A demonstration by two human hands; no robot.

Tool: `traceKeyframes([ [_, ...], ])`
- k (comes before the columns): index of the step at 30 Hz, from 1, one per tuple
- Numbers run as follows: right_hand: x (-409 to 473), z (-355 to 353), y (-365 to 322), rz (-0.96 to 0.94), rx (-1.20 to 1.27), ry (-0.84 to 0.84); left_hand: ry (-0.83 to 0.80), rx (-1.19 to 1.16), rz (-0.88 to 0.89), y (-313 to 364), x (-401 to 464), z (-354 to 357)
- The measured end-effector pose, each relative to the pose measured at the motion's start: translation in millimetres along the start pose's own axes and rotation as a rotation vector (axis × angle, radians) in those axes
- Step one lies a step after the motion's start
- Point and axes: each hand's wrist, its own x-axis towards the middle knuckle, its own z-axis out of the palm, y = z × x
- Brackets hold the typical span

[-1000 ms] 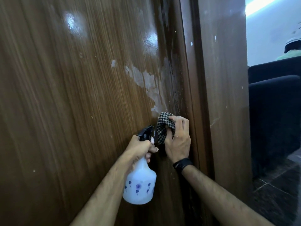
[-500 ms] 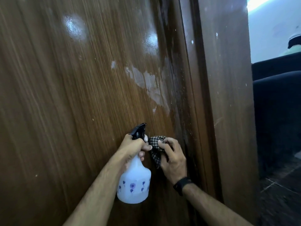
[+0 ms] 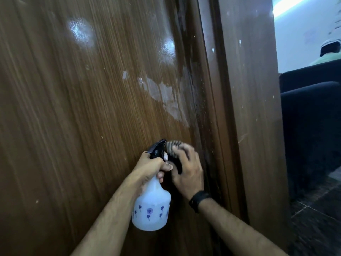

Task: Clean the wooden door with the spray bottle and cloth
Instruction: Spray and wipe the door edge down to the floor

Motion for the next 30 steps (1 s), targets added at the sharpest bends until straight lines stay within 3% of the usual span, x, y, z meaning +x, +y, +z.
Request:
traceKeyframes([
  [6,-34.4,-6.1,14.8,0.014,-0.019,-0.125,-0.047,0.036,-0.038,1.3,-3.4,7.4],
  [10,-15.5,-11.2,8.6,0.27,0.033,0.117,-0.115,0.045,-0.05,7.4,-4.8,22.9],
  [12,-14.5,-15.0,12.3,0.318,0.019,0.159,-0.148,0.049,-0.058,9.9,-6.0,29.4],
  [17,-32.0,-21.1,23.1,0.23,-0.029,0.057,-0.206,0.14,-0.077,12.1,-7.3,36.3],
  [24,-17.4,-17.8,19.6,0.232,-0.004,0.105,-0.187,0.124,-0.067,7.3,-4.1,37.6],
  [30,60.9,-22.2,2.9,0.106,-0.064,0.222,-0.163,0.096,-0.04,5.3,3.3,30.3],
])
